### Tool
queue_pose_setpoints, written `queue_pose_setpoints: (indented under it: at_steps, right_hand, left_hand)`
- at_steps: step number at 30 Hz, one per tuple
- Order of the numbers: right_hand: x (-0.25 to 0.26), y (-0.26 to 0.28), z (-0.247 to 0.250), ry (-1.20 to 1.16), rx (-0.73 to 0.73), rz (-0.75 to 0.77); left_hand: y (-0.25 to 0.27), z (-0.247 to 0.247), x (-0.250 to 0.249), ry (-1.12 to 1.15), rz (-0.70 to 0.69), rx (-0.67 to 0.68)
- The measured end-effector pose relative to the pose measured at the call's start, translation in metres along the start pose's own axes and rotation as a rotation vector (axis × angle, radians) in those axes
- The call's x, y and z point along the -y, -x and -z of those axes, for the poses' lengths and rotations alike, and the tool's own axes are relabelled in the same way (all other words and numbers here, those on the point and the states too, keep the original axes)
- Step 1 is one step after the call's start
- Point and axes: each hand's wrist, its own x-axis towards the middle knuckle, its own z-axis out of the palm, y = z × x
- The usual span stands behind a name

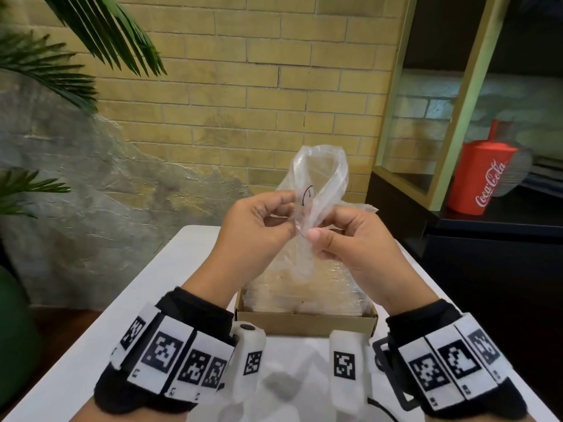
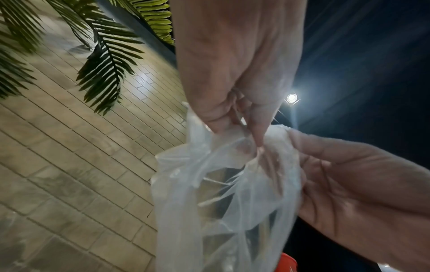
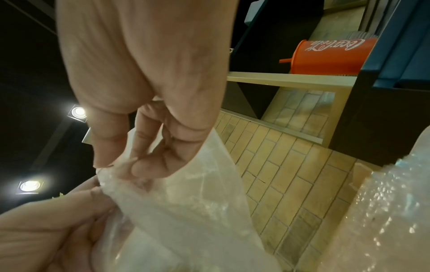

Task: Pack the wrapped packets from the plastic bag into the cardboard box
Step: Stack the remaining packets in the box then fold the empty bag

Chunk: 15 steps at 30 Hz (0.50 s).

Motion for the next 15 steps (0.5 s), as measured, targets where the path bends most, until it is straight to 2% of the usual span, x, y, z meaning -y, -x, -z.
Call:
queue_pose_setpoints:
  at_steps: [8,15]
  right_hand:
    - [-0.0038,-0.0028,-0.0023,0.060,-0.109,0.031]
    - [-0.0035,-0.0020,-0.0044,0.119,-0.120,0.027]
  left_hand:
    - [0.0045,-0.0059,-0.0049,-0.015,-0.010,0.211]
    - [0.0059,-0.0020,-0.0065,0.020,-0.008,0.176]
